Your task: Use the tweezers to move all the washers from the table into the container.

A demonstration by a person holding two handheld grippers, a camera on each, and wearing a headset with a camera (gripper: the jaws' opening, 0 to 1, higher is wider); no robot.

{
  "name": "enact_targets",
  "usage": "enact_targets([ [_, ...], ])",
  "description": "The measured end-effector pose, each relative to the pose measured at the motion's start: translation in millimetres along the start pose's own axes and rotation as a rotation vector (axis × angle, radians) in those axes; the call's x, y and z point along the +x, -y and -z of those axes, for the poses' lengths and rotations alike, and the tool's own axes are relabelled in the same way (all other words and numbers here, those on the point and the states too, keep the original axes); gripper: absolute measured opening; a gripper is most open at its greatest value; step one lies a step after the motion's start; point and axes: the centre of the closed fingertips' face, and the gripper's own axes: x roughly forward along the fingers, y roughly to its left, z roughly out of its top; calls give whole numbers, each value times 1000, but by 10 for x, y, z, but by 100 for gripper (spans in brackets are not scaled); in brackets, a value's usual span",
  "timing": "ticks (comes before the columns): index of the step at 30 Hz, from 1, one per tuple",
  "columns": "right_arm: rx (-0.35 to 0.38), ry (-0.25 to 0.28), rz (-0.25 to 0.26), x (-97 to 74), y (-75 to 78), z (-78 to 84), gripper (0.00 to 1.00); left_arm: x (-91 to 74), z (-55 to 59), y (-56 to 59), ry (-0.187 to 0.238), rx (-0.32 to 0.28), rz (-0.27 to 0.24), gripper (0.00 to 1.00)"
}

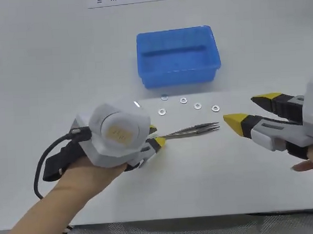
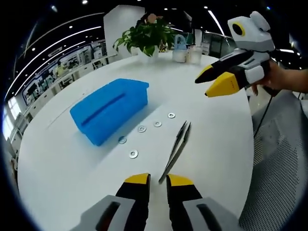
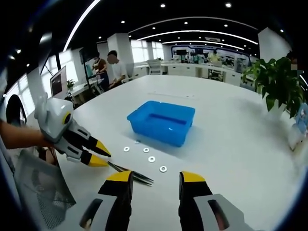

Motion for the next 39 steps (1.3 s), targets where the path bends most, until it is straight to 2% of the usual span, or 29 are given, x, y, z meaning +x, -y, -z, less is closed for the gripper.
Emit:
enact_targets([
  [2, -4, -6, -4, 20, -16, 7, 36, 21, 12, 8, -7, 23, 9, 7],
  [3, -8, -7, -8, 24, -25, 7, 37, 27, 6, 19, -7, 52, 19, 5],
  [7, -18, -12, -43, 59, -95, -3, 39, 36, -6, 40, -9, 103, 43, 0],
  [10, -38, -29, -61, 95, -143, 11, 39, 38, -35, 70, -13, 152, 73, 0],
  [13, -65, -44, -80, 126, -195, 18, 39, 5, -94, 95, 0, 212, 80, 0],
  [17, -94, -56, -107, 172, -264, 20, 38, -83, -161, 146, 6, 205, 94, 0],
  [20, -123, -70, -132, 199, -334, 24, 37, -165, -228, 154, 21, 243, 79, 0],
  [26, -191, -98, -172, 254, -452, 46, 34, -363, -432, 186, 65, 190, 79, 0],
  [31, -229, -98, -202, 306, -541, 13, 32, -510, -679, 201, 146, 147, 82, 0],
  [34, -242, -105, -226, 362, -584, 11, 29, -548, -760, 176, 170, 130, 76, 0],
  [36, -250, -106, -238, 396, -610, 1, 27, -577, -840, 135, 208, 87, 60, 0],
  [37, -250, -103, -246, 408, -626, -11, 25, -595, -857, 147, 217, 76, 78, 0],
  [39, -249, -94, -266, 445, -665, -41, 21, -606, -861, 132, 223, 58, 78, 0],
])
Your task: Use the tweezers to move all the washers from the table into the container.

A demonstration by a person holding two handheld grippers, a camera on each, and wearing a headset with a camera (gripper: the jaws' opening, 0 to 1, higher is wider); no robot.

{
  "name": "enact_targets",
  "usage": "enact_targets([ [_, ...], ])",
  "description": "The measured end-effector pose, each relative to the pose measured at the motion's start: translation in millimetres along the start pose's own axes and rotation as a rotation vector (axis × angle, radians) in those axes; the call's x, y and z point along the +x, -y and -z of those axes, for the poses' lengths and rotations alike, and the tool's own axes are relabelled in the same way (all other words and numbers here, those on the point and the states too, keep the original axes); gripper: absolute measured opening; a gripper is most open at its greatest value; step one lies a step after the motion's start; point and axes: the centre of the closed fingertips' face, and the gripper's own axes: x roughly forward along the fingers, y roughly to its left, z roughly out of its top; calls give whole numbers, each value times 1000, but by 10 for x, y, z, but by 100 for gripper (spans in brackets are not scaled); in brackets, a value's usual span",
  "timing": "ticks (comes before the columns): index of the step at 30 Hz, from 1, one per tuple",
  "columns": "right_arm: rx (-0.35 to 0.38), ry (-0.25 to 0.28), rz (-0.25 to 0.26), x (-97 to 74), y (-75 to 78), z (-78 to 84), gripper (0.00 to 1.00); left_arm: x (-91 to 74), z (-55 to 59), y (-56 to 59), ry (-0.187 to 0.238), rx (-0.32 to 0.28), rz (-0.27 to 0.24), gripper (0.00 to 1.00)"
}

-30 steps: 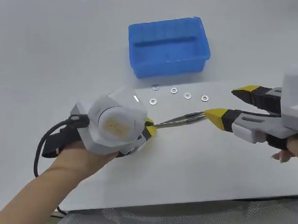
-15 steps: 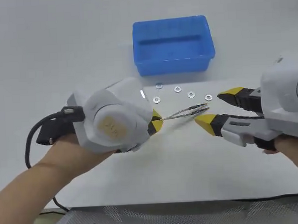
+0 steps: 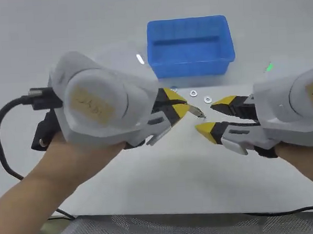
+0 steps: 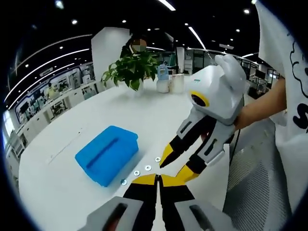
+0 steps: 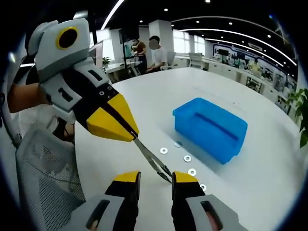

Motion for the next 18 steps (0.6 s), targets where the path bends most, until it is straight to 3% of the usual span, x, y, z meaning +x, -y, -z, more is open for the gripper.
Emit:
enact_targets([
  [4, -25, 9, -42, 113, -58, -68, 16, -19, 31, -19, 6, -10, 1, 0],
  [7, -44, 3, -60, 186, -82, -102, 13, -64, -9, -11, 18, -15, 20, 0],
  [9, -67, 6, -68, 215, -85, -137, 11, -78, -21, -8, 4, -3, 26, 0],
  [12, -89, 32, -76, 232, -86, -229, 8, -92, -63, -57, 2, 62, 12, 0],
  [18, -75, 72, -94, 299, -49, -355, 7, -62, -88, -198, 1, 70, -4, 0],
])
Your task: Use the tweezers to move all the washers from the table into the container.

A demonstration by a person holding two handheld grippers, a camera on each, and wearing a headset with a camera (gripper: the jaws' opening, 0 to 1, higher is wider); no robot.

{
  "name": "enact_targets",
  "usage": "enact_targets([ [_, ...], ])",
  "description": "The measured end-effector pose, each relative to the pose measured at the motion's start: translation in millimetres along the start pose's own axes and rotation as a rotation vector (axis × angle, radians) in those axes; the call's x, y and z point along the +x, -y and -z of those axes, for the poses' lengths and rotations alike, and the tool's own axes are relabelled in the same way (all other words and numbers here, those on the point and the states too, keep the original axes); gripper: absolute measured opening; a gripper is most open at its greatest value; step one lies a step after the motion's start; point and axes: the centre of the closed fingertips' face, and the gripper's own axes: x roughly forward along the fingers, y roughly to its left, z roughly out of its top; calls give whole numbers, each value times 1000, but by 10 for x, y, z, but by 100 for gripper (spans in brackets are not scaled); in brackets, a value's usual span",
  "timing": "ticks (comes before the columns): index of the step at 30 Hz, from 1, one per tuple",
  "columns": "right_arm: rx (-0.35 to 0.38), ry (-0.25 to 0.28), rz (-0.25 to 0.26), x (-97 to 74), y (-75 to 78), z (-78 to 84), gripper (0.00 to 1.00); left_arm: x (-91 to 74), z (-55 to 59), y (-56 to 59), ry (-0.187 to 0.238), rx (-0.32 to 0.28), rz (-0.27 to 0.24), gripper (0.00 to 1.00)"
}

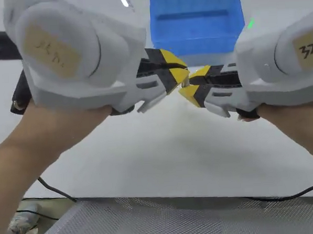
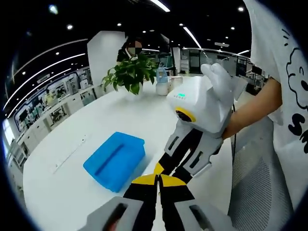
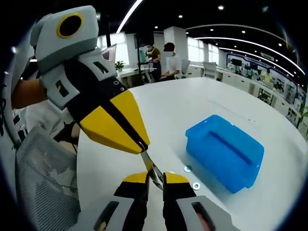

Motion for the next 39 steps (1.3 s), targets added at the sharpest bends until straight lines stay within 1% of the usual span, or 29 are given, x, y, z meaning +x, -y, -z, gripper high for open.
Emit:
enact_targets([
  [3, 48, 15, -10, 42, 49, -34, 7, -5, -11, -58, 4, -10, -16, 0],
  [5, 58, 19, -8, 65, 87, -40, 7, 1, 1, -88, 6, -24, -25, 0],
  [11, 91, 36, -20, 126, 146, -55, 7, -8, 3, -49, -4, -22, -34, 0],
  [12, 92, 35, -25, 137, 146, -56, 7, 28, 50, -180, -9, -20, -32, 0],
  [14, 91, 35, -30, 149, 146, -55, 7, 34, 63, -208, -14, -20, -31, 0],
  [15, 93, 33, -35, 173, 159, -59, 7, 37, 68, -209, -16, -21, -30, 0],
  [16, 97, 30, -41, 181, 158, -54, 7, 27, 63, -176, -20, -21, -30, 0],
  [18, 100, 30, -43, 185, 146, -45, 7, 30, 67, -168, -18, -25, -31, 0],
  [19, 98, 34, -45, 184, 142, -49, 7, 30, 60, -172, -11, -28, -34, 0],
  [20, 101, 34, -47, 184, 143, -48, 7, 29, 73, -224, -12, -42, -34, 0],
  [21, 111, 36, -52, 187, 144, -49, 7, 28, 76, -238, -11, -51, -37, 0],
  [23, 122, 35, -58, 189, 136, -53, 7, 13, 65, -211, -15, -50, -43, 0],
  [24, 121, 34, -57, 191, 133, -54, 7, 23, 81, -247, -16, -46, -48, 0],
  [26, 114, 29, -59, 203, 143, -58, 7, 25, 82, -254, -17, -49, -48, 0],
  [28, 111, 28, -59, 200, 150, -46, 7, 27, 81, -274, -9, -54, -51, 0],
  [29, 120, 31, -63, 203, 188, -30, 7, 28, 80, -295, -3, -65, -51, 0],
  [32, 136, 27, -70, 206, 201, -30, 6, 40, 72, -320, 2, -81, -46, 0],
  [33, 132, 21, -71, 206, 196, -33, 6, 46, 67, -324, 5, -85, -44, 0],
  [36, 86, 3, -52, 205, 195, -24, 5, 68, 53, -321, 9, -90, -40, 0],
  [38, 76, -2, -44, 199, 182, -18, 5, 79, 41, -306, 5, -92, -32, 0],
  [39, 73, -5, -40, 195, 179, -19, 5, 87, 33, -285, -2, -83, -25, 0],
])
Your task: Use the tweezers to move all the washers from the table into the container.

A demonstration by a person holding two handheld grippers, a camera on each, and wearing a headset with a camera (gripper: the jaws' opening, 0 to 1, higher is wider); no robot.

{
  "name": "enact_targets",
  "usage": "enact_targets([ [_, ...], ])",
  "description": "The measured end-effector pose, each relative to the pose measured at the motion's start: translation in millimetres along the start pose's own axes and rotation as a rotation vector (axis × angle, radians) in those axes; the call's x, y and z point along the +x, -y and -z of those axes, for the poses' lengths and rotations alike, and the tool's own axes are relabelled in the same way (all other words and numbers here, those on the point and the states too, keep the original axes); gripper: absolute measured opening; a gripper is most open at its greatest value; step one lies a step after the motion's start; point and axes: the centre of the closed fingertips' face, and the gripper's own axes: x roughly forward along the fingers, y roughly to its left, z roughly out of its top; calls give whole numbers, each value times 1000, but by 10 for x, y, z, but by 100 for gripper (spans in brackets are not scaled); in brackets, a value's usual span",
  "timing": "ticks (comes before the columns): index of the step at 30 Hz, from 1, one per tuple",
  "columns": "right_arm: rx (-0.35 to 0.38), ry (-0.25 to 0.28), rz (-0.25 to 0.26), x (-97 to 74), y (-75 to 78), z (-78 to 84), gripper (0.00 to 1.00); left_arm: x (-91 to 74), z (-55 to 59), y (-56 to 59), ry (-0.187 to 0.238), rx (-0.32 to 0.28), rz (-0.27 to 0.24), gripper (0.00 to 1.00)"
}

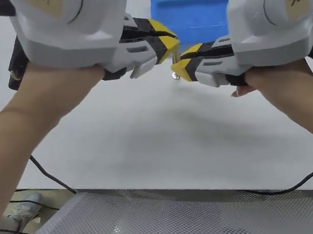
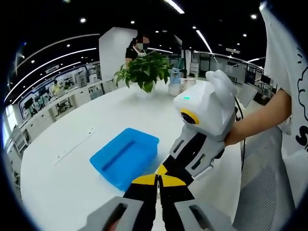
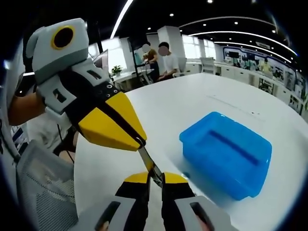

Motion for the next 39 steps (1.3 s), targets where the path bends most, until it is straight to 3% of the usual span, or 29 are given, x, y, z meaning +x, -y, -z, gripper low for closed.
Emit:
enact_targets([
  [4, -32, -1, 26, -48, 14, -22, 4, -9, -46, 49, -8, 45, -1, 0],
  [7, -44, 21, 37, -106, 20, -143, 4, -76, -159, 32, 8, 60, -6, 0],
  [18, -115, 94, 83, -262, 78, -566, 4, -242, -504, -124, 77, 129, -67, 0],
  [24, -147, 117, 103, -228, 185, -703, 4, -267, -590, -225, 94, 150, -111, 0],
  [31, -149, 131, 124, -114, 372, -775, 3, -156, -593, -418, 97, 155, -148, 0],
  [39, -134, 104, 139, 118, 554, -703, 3, 21, -456, -612, 82, 129, -180, 0],
])
